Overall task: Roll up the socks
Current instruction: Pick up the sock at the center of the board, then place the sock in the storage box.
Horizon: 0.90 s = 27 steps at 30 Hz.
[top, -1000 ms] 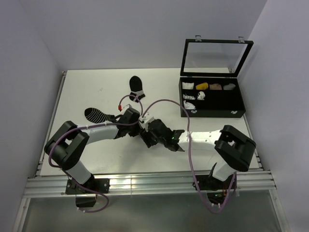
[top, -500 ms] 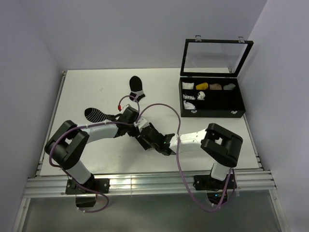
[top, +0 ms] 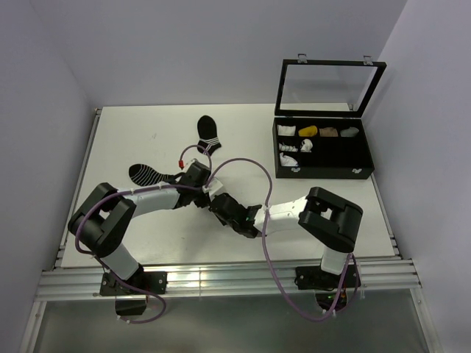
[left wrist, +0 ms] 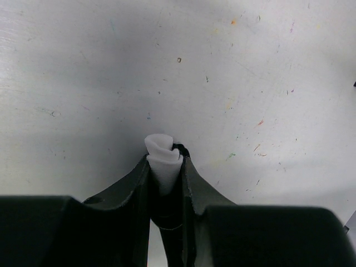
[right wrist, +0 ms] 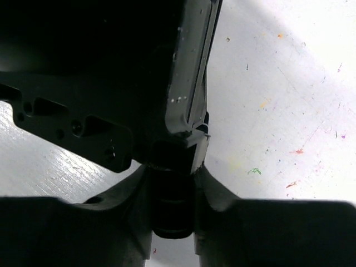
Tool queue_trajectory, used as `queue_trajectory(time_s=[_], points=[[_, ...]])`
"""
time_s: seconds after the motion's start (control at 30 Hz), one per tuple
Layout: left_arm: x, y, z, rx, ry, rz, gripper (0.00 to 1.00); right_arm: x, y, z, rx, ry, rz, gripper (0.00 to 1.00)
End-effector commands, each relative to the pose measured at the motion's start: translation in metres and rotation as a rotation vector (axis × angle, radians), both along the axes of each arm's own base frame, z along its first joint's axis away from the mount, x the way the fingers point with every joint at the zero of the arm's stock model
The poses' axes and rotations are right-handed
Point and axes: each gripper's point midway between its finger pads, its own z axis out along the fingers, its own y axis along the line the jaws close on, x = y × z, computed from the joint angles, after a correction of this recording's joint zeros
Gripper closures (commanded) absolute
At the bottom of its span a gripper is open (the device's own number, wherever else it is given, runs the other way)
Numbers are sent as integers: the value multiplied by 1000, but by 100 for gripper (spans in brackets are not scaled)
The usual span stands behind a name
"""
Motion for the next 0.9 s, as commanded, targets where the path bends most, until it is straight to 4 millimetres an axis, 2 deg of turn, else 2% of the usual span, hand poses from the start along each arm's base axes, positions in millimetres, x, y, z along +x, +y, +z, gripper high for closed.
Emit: queue_trajectory(time_s=[0.0,0.03,0.07,0.17,0.23,0.33,0.37,0.4,0.47,0.57,0.8,0.87], points=[[-29,-2,-19,44,71,-70,99,-8,17,-8,-50,6,100,73],[-29,-2,-18,40,70,-71,99,-9,17,-8,-50,7,101,79],[-29,-3,-17,38,70,-71,99,-9,17,-8,-49,7,102,89],[-29,-1,-14,35,61,-63,95,-12,12,-7,-58,18,97,100],[-29,1,-8,35,50,-57,89,-14,6,-3,-63,24,92,100],[-21,9,7,42,11,-21,74,-18,-3,2,-53,39,82,100],[-18,12,13,45,-5,-9,64,-19,-5,4,-50,43,78,100],[-13,14,24,33,-31,3,59,-20,-10,9,-48,45,74,100],[-3,24,36,42,-55,31,47,-23,-13,15,-33,52,69,100],[12,40,55,45,-96,68,35,-30,-24,32,3,50,64,100],[38,71,82,40,-144,151,21,-34,-47,65,51,14,24,100],[43,79,90,41,-162,165,17,-27,-58,73,57,3,-12,100]])
